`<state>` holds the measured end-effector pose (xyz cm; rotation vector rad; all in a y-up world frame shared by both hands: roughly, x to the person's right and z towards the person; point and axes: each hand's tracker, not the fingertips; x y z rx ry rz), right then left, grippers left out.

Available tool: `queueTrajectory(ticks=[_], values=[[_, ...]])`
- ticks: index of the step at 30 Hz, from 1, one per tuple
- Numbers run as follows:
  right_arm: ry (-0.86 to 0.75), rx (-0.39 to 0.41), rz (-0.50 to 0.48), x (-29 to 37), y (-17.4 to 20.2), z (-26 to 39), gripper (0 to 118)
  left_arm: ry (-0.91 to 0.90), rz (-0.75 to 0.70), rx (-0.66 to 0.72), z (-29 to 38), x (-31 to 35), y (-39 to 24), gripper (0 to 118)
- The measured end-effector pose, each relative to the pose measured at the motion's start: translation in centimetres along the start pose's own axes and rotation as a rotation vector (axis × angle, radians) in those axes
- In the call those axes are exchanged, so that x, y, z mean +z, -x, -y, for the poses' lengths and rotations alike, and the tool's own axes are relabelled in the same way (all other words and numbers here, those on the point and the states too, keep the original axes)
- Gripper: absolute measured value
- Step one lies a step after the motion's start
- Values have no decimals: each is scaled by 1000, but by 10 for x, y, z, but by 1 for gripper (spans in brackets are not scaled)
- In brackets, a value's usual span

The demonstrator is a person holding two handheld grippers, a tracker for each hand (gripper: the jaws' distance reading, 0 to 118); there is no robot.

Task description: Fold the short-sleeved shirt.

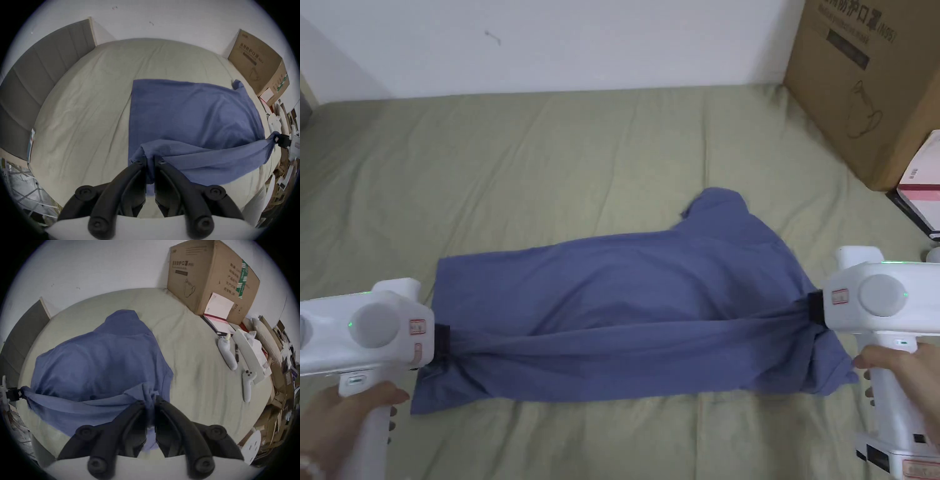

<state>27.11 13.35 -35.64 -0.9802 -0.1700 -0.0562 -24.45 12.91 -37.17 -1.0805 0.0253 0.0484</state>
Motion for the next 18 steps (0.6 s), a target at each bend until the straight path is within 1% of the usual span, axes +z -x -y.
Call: queueTrajectory(ticks=[1, 2, 3, 4, 5, 6, 7, 9, 10, 11, 12, 13, 14, 16, 18], values=[[16, 2, 8, -5, 2, 0, 18, 24, -11, 17, -1, -7, 0, 13], [25, 11, 13, -7, 4, 0, 52, 29, -20, 25, -1, -10, -2, 34], [31, 23, 19, -8, 5, 1, 77, 22, -35, 34, 2, -9, -2, 53], [31, 24, 14, -5, 3, 3, 88, 5, -35, 33, 4, -7, 0, 65], [16, 27, 2, 2, 3, 6, 88, -9, -21, 29, 7, -2, 3, 79], [1, 28, -3, 8, 3, 8, 88, -20, -9, 29, 10, 3, 6, 87], [-9, 37, -3, 16, 4, 9, 88, -22, -4, 29, 13, 8, 8, 93], [-49, 66, -9, 33, 5, 13, 86, -30, -3, 26, 21, 22, 12, 91], [-66, 73, -20, 41, 7, 16, 79, -47, 5, 24, 25, 29, 14, 87], [-84, 80, -33, 50, 9, 20, 58, -66, 20, 24, 31, 39, 16, 68], [-97, 86, -45, 57, 11, 24, 32, -86, 40, 26, 40, 48, 17, 45], [-99, 92, -46, 63, 15, 29, 6, -93, 49, 23, 47, 55, 17, 18], [-95, 102, -49, 65, 19, 35, 2, -93, 63, 16, 53, 52, 24, 0], [-58, 132, -119, 64, 25, 47, 2, -82, 90, -2, 71, 52, 24, 0], [-40, 135, -131, 60, 32, 60, 2, -49, 107, -7, 85, 48, 23, 0]])
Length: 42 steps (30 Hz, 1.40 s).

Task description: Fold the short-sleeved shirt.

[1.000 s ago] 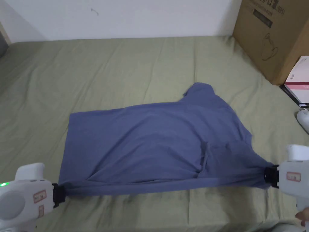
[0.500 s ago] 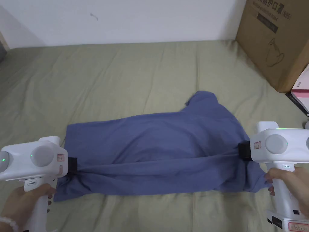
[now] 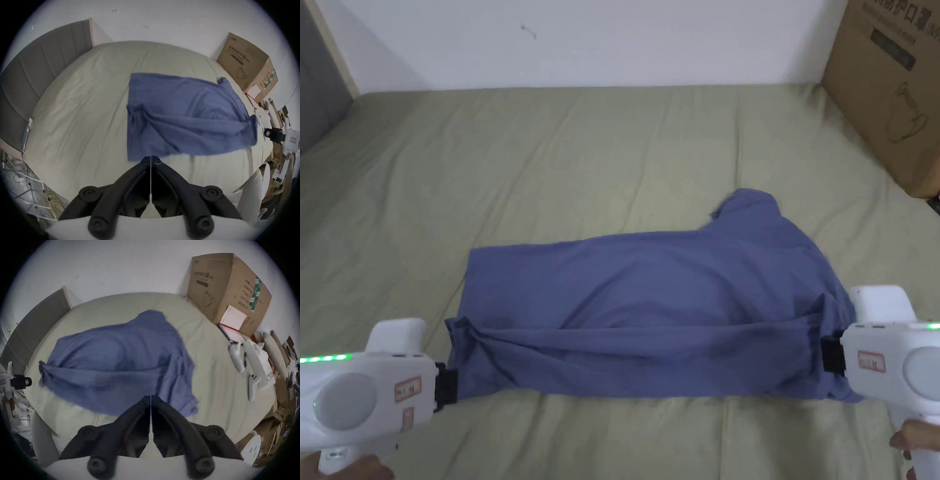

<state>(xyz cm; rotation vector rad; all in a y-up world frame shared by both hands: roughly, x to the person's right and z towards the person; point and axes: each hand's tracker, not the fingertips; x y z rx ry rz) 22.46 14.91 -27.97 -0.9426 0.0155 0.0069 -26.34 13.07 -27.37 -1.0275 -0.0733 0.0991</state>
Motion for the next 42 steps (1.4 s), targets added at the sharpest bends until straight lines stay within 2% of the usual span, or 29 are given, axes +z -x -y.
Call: queueTrajectory(ticks=[4, 5, 8, 10, 11, 12, 13, 14, 15, 16, 17, 18, 19, 20, 23, 24, 25, 26, 27, 28, 31, 33, 34, 35, 36, 37, 39, 42], values=[[27, -12, 3, -7, 7, 14, 2, -1, -82, 37, 1, -21, 8, 1], [31, -32, -10, -7, 6, 16, 2, -2, -94, 66, -1, -24, 12, 7], [33, -54, -17, -7, 4, 21, 2, -26, -27, 189, -16, -35, 23, 42], [29, -60, -11, -5, 2, 23, 2, -3, 4, 239, -22, -53, 31, 92], [29, -64, -8, -5, 0, 24, 2, 29, 3, 255, -25, -63, 32, 107], [33, -70, -3, -5, -2, 25, 2, 38, 6, 258, -26, -64, 26, 106], [35, -77, 2, -5, -4, 26, 2, 63, 15, 257, -26, -72, 28, 99], [41, -86, 6, -6, -8, 28, 2, 138, 21, 250, -26, -79, 27, 84], [49, -94, 12, -6, -10, 29, 2, 169, 17, 228, -24, -85, 25, 77], [53, -107, 19, -6, -13, 31, 2, 127, -67, 128, -22, -79, 16, 69], [55, -120, 25, -5, -16, 32, 2, 127, -68, 78, -23, -76, 13, 60], [56, -132, 26, -6, -23, 34, 2, 114, -61, 87, -25, -70, 12, 43], [56, -138, 26, -5, -26, 35, 2, 107, -57, 94, -27, -64, 12, 17], [55, -142, 28, -4, -29, 36, 2, 92, -44, 97, -27, -60, 13, 6], [53, -150, 57, -4, -39, 35, 3, 97, -43, 94, -33, -58, 9, 6], [48, -162, 63, -6, -44, 33, 9, 91, -54, 70, -32, -55, 5, 6], [42, -174, 62, -7, -48, 30, 27, 90, -59, 62, -33, -55, 4, 6], [32, -196, 63, -9, -53, 27, 74, 91, -61, 59, -33, -54, 3, 6], [27, -215, 60, -14, -58, 22, 100, 89, -62, 58, -34, -53, 3, 6], [33, -218, 54, -21, -62, 17, 110, 88, -64, 55, -32, -53, 3, 6], [29, -225, 67, -54, -74, 6, 110, 85, -63, 60, -31, -52, 3, 6], [141, -241, 100, -81, -77, 2, 109, 85, -59, 71, -30, -52, 5, 6], [179, -275, 89, -82, -72, 3, 104, 88, -56, 75, -30, -52, 5, 6], [183, -295, 41, -84, -73, 6, 77, 91, -54, 78, -30, -52, 5, 6], [187, -328, 13, -84, -73, 8, 41, 91, -53, 79, -30, -52, 7, 6], [166, -334, -6, -80, -69, 11, 22, 92, -52, 77, -30, -52, 7, 6], [145, -238, 46, -71, -58, 12, 14, 88, -60, 58, -32, -48, 4, 6], [133, -183, 67, -56, -49, 8, 12, 85, -75, 12, -36, -42, 3, 6]])
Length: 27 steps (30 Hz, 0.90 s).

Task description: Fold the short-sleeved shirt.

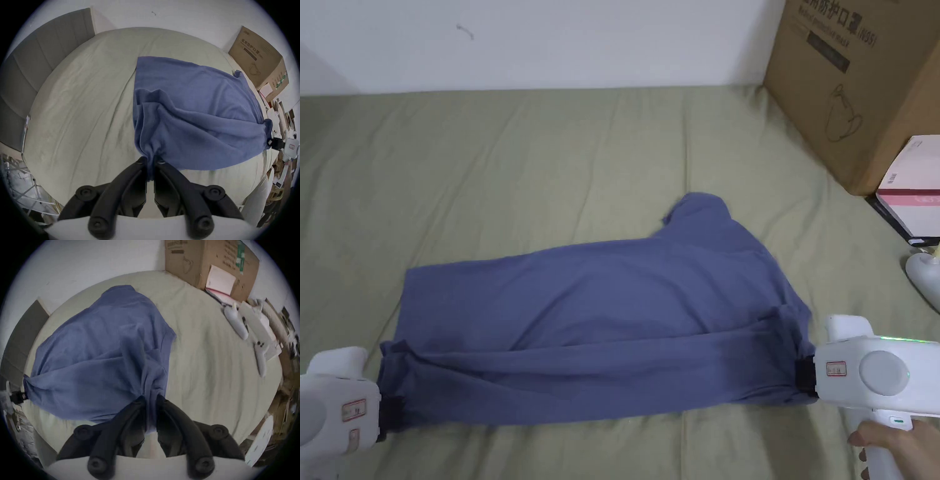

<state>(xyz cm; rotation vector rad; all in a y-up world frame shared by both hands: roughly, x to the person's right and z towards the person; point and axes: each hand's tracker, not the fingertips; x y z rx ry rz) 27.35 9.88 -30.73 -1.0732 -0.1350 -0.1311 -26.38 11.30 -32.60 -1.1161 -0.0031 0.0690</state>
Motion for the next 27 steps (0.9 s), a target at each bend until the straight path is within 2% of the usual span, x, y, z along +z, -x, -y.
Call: queueTrajectory(ticks=[2, 5, 10, 12, 15, 17, 18, 19, 20, 21, 22, 23, 24, 25, 27], values=[[-27, -9, -5, 16, 0, 1, 12, -15, 3, -2, -1, 8, 4, 6], [-65, -62, -92, 48, -5, 3, 11, -44, 22, 21, 1, 25, 13, 6], [-57, -33, -68, 82, -1, 32, 11, -59, -19, -14, 18, 44, 26, 6], [-22, -48, -75, 82, -4, 51, 11, -50, -9, -4, 30, 47, 33, 6], [12, 10, -31, 81, 5, 84, 11, -13, -45, -7, 52, 43, 37, 6], [37, 13, -24, 66, 1, 99, 12, 37, -81, -34, 68, 36, 36, 6], [37, 16, -23, 61, 1, 104, 19, 51, -79, -46, 74, 30, 35, 7], [37, 13, -20, 58, 2, 107, 19, 59, -77, -53, 78, 27, 34, 7], [42, 3, -2, 50, -6, 105, 25, 49, -75, -45, 79, 25, 33, 7], [48, 2, 21, 50, -5, 102, 41, 46, -83, -37, 78, 26, 31, 11], [43, 9, 44, 51, -6, 99, 70, 45, -109, -25, 76, 23, 33, 24], [14, 18, 43, 56, -6, 95, 91, 29, -136, -14, 73, 25, 33, 51], [-29, 29, 35, 57, -10, 88, 91, 10, -128, -9, 69, 30, 33, 68], [-43, 29, 43, 61, -10, 79, 91, -21, -110, 5, 64, 36, 32, 77], [-70, 30, 44, 67, -9, 61, 90, -57, -66, 38, 52, 49, 28, 75]])
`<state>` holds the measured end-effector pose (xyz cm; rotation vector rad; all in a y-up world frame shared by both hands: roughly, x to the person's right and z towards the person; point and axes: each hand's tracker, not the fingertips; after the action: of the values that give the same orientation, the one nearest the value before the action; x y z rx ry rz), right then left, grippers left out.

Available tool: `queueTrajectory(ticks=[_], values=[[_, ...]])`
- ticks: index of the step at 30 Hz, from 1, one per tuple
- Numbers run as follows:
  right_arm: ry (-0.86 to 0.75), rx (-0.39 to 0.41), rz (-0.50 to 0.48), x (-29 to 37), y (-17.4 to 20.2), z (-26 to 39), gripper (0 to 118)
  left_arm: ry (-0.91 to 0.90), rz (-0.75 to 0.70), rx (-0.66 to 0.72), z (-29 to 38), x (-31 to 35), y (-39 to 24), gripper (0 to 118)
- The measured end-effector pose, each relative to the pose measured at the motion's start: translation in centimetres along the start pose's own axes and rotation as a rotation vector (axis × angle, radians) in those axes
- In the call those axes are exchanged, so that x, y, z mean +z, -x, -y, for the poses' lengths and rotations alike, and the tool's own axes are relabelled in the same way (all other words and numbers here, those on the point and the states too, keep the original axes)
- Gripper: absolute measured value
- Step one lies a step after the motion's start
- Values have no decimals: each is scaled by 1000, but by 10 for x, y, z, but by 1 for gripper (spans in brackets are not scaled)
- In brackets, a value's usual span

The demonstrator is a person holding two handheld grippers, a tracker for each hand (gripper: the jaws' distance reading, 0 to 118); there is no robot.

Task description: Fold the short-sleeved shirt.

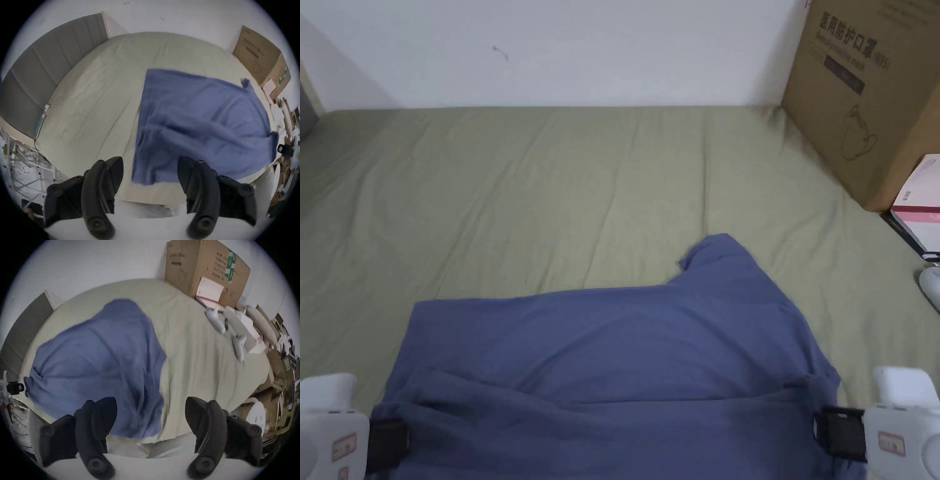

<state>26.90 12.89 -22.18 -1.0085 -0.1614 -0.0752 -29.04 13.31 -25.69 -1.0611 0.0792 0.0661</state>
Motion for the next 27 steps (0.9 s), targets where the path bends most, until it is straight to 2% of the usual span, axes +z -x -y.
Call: queueTrajectory(ticks=[1, 2, 3, 4, 5, 6, 7, 13, 14, 15, 16, 17, 18, 20, 23, 27], values=[[-36, 0, -28, 3, 1, -9, 87, -17, 18, 15, -6, 6, -4, 75], [-49, 9, -42, 3, 4, -19, 74, -50, 42, 16, -12, 11, -9, 65], [-67, 23, -43, 3, 7, -26, 49, -80, 47, -4, -18, 17, -15, 45], [-77, 34, -32, 0, 13, -32, 15, -96, 49, -33, -22, 16, -23, 14], [-83, 36, -15, -5, 19, -37, 0, -98, 19, -63, -25, 12, -31, 0], [-73, 35, -21, -9, 21, -41, 0, -105, 3, -66, -28, 10, -37, 0], [-44, 45, -73, -16, 23, -44, 0, -84, 0, -91, -29, 6, -46, 0], [-31, 32, -70, -41, 42, -68, 0, -51, 34, -85, -40, -18, -59, 0], [-42, 23, -84, -46, 41, -78, 1, -48, 27, -93, -43, -20, -60, 0], [-52, 14, -88, -52, 39, -90, 20, -47, 18, -99, -46, -21, -62, 0], [-51, 18, -94, -59, 39, -105, 57, -47, 15, -101, -51, -24, -62, 0], [-51, 20, -105, -68, 38, -120, 105, -45, 15, -102, -55, -27, -62, 0], [-44, 4, -131, -81, 34, -136, 113, -40, 16, -102, -59, -29, -62, 0], [-60, -51, -168, -105, 24, -166, 113, -35, 16, -100, -66, -33, -64, 0], [10, -54, -102, -141, 25, -204, 112, -18, 0, -104, -74, -42, -65, 0], [93, -32, -74, -177, 27, -218, 112, 21, -35, -110, -81, -59, -62, 0]])
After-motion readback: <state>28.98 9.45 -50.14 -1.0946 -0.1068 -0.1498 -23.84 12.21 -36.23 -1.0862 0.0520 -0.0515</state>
